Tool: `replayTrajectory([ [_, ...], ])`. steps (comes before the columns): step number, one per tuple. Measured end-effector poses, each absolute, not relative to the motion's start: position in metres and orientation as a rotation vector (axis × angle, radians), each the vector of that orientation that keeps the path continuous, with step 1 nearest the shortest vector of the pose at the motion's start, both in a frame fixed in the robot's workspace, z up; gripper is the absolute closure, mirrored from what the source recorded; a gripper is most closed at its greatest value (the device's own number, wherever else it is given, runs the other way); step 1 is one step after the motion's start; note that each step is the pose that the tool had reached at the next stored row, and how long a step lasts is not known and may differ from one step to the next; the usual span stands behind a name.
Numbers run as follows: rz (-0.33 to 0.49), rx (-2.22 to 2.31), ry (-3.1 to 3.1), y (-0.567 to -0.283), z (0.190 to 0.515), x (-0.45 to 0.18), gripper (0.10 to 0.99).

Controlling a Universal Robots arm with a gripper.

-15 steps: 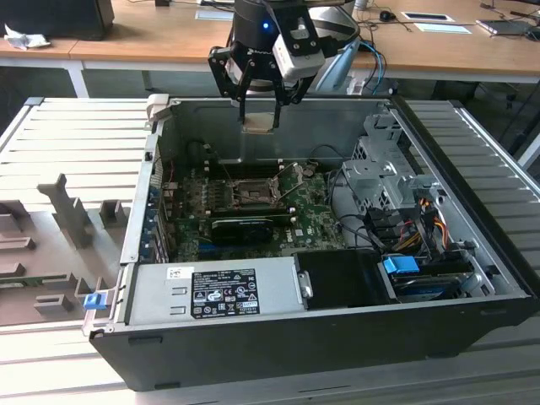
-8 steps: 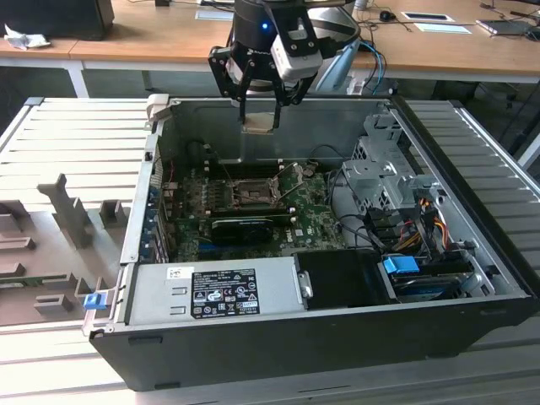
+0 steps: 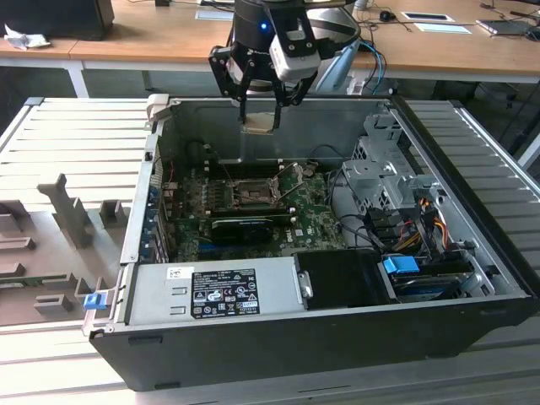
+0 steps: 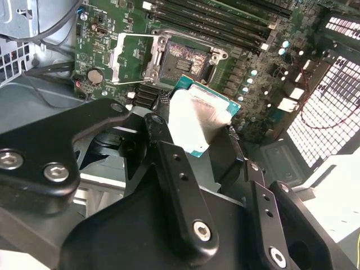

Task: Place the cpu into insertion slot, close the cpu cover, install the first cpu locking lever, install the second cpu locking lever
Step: 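Place the cpu into insertion slot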

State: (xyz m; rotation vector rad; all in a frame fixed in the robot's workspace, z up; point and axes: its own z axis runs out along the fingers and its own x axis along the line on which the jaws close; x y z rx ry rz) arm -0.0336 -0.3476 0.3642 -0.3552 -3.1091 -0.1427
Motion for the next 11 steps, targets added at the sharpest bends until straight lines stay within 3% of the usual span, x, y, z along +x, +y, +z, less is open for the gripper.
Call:
replayTrajectory([
  [11,-0.137,-0.469,-3.098,-0.3474,0.3637,-0.0336,0.561],
])
